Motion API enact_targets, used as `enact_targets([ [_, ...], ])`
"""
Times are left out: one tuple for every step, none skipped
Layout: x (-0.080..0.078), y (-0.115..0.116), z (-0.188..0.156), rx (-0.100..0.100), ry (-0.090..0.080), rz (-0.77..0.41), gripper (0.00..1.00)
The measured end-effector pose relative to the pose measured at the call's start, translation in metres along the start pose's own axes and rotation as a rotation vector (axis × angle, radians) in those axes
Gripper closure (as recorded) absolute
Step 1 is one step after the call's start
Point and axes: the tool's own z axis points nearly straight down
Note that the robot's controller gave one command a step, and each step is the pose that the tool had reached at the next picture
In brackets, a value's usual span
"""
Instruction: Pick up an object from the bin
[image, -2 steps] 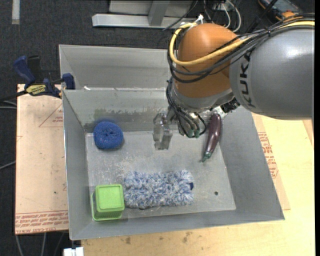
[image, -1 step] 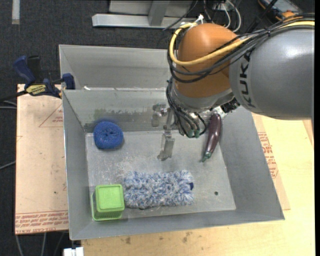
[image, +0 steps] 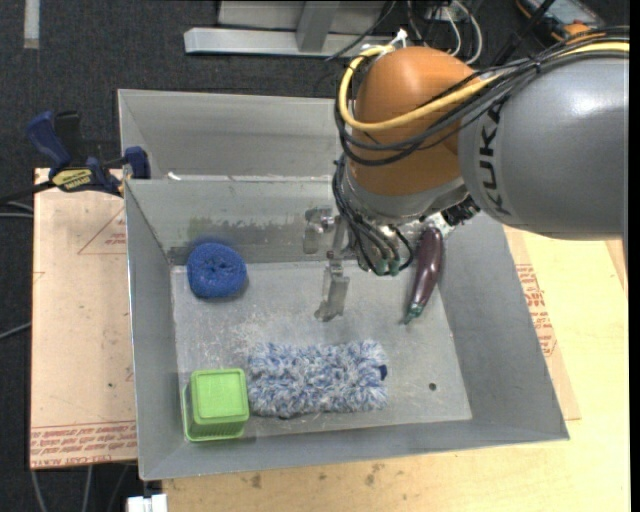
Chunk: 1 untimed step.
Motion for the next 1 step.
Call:
enact_targets([
  [0.0245,0.0006,0.0471,0.0,-0.004,-0.074,0.0],
])
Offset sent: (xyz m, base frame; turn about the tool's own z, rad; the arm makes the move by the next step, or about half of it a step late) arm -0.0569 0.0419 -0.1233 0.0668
